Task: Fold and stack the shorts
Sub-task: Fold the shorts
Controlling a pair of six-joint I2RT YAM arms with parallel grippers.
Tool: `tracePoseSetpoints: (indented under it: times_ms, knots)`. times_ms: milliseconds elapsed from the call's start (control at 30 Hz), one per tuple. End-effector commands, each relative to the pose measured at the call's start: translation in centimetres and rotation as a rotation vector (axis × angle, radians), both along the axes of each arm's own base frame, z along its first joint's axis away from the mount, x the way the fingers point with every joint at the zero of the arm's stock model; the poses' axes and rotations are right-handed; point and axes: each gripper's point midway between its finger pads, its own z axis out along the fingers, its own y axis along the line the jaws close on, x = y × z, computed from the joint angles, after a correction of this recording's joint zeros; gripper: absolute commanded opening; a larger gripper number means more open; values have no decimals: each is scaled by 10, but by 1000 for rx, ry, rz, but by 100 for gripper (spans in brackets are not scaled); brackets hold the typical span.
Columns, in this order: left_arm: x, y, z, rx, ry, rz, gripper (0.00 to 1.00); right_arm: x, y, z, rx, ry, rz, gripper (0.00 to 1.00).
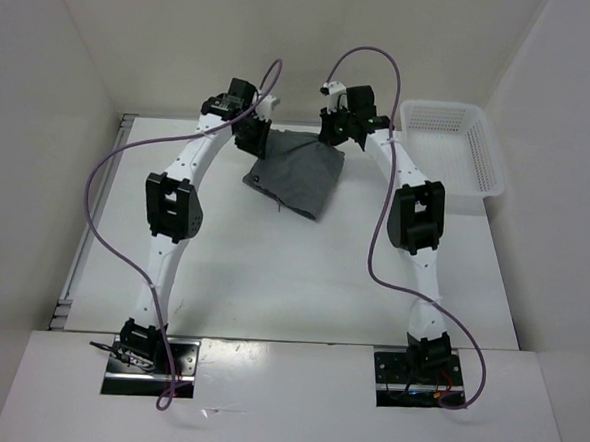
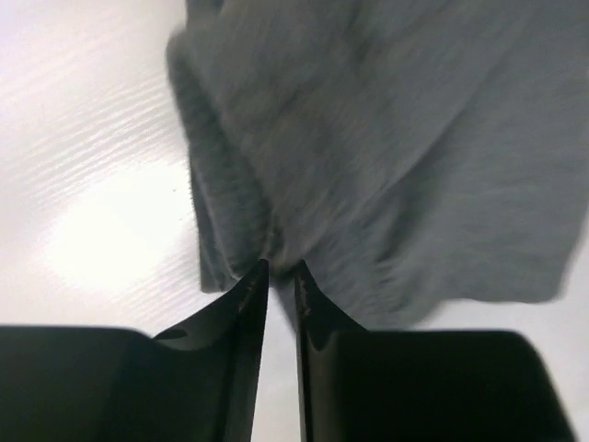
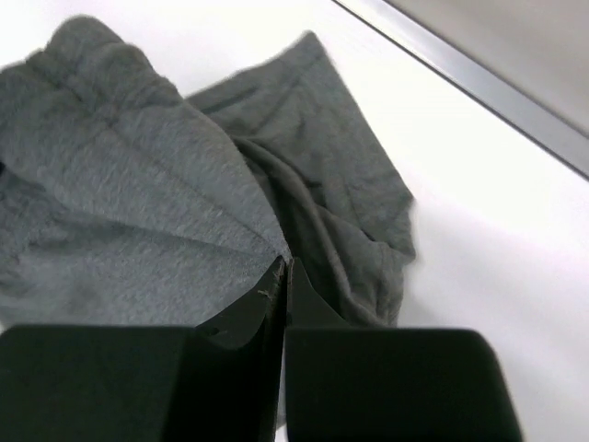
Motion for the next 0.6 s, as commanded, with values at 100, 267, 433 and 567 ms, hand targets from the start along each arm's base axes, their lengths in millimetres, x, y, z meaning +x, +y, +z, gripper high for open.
tracePoseSetpoints:
  times_ms: [100,267,433,567]
  knots:
    - [31,14,-10,66,-72,64,49,37,-28,-21,-37,-38,-212,0]
    - [44,13,-10,111,-125,94,78,48,-33,-18,-92,-91,-332,47]
    - [45,33,22,84,-163,122,82,48,-29,31,-36,-153,-367,67]
    - [38,56,40,67,-157,147,84,43,-35,82,-4,-217,-393,71]
